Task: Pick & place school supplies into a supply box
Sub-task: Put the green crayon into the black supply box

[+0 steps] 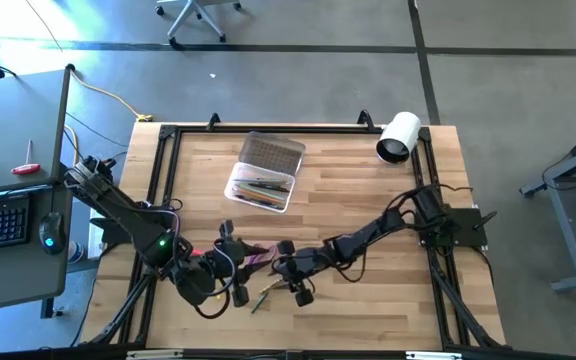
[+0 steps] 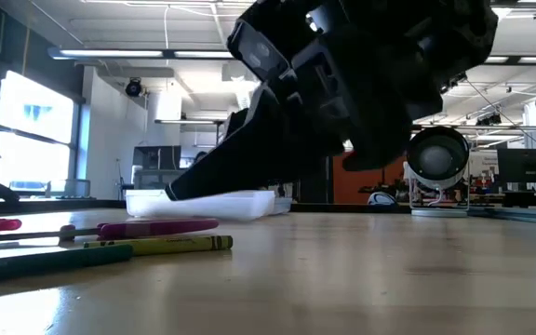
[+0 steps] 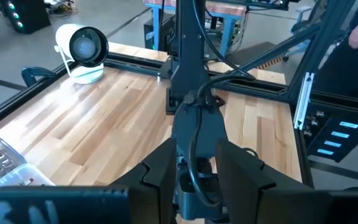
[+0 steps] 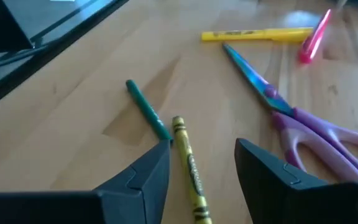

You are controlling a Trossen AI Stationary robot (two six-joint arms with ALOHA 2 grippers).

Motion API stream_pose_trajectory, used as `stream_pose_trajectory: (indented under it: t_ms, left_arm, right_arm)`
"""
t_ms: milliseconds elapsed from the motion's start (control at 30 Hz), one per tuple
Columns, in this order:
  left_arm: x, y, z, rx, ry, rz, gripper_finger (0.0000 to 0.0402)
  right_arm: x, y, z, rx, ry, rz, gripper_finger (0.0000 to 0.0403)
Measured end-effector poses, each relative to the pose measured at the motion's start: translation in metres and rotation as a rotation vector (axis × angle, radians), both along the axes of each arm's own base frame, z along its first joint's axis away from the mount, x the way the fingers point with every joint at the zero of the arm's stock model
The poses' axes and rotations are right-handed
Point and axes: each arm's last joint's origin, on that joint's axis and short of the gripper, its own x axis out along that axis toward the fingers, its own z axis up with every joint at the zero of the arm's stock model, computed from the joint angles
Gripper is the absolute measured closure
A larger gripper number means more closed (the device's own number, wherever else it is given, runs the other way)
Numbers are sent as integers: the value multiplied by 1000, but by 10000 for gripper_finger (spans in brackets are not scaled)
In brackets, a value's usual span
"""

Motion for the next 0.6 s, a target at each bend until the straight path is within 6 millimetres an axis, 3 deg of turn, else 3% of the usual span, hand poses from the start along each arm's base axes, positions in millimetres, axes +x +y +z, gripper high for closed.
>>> stream_pose_trajectory:
  t_ms: [300, 600]
  left_arm:
    - [0, 0, -1, -2, 9, -11, 257]
    - [0, 0, -1, -3, 10, -14, 257]
  right_arm:
    - [4, -5, -16, 28, -9, -26, 245]
    - [6, -9, -59, -34, 16, -75, 260]
